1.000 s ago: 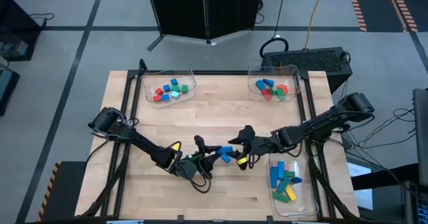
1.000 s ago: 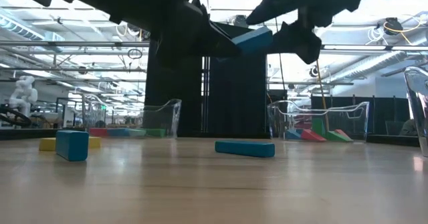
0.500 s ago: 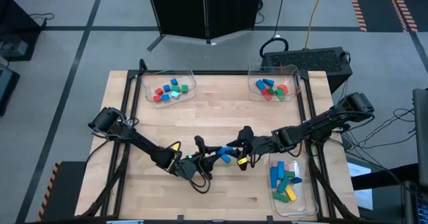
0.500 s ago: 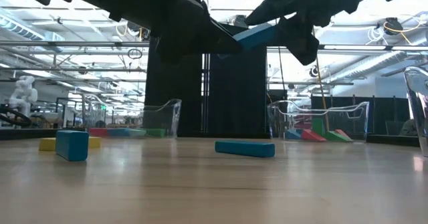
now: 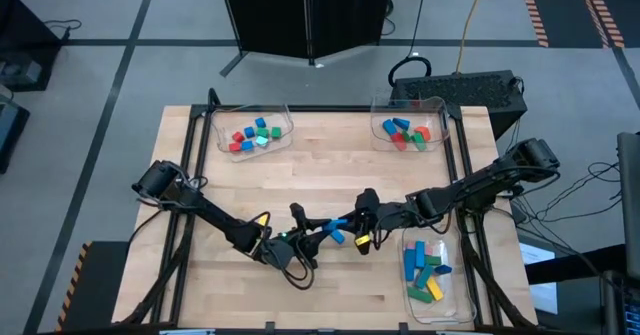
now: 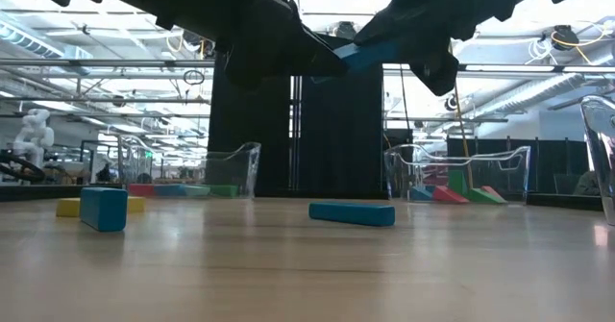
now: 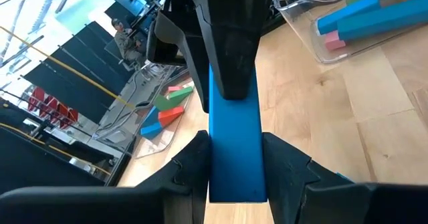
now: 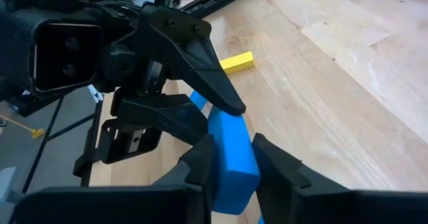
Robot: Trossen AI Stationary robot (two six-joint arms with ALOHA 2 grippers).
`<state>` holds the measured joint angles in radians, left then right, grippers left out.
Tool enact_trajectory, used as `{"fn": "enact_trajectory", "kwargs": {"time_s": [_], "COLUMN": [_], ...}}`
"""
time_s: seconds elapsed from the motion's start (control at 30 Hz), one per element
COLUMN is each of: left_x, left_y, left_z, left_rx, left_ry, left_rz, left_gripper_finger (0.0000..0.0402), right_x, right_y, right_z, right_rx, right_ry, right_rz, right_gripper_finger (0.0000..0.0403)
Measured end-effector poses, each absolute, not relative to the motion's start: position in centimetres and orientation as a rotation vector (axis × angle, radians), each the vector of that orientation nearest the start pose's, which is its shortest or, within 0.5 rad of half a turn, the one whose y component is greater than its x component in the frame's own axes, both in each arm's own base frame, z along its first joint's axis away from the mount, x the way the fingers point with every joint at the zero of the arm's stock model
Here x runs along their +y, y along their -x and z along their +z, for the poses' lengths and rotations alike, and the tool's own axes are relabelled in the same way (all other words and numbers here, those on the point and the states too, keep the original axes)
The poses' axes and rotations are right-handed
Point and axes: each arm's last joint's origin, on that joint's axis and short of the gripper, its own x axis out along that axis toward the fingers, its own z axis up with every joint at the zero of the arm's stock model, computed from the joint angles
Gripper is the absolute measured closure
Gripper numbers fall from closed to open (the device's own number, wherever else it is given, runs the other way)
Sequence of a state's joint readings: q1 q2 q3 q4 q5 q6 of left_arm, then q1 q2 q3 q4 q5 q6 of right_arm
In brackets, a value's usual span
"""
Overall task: Sort blocks by size
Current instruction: Put the blue rectangular block into the bottom right transparent bin
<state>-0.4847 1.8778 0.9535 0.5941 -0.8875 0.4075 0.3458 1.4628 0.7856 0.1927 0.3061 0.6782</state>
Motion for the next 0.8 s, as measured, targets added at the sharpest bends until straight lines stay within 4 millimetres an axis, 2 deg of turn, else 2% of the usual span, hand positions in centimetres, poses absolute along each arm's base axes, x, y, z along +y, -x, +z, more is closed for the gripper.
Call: {"fn": "enact_trajectory", "kwargs": {"time_s": [0.33,0.53,0.8], "left_x": [-15.6,-15.5,-15.5], "left_y": [-34.4,-34.4,-34.4], "left_z": [16.8,16.8,17.3], "left_rx": [0.336,0.332,0.302], "left_ry": [-0.602,-0.575,-0.494], "left_rz": [0.345,0.35,0.357], "left_gripper_finger": [0.0264,0.0261,0.026], "right_x": [9.5,9.5,9.0], "right_y": [-28.9,-28.8,-27.7], "right_z": [21.4,21.3,22.5], "right_rx": [0.47,0.48,0.507], "right_ry": [-0.47,-0.45,-0.433], "right_rz": [-0.096,-0.09,-0.095], "right_gripper_finger": [0.0338,0.0341,0.0341]}}
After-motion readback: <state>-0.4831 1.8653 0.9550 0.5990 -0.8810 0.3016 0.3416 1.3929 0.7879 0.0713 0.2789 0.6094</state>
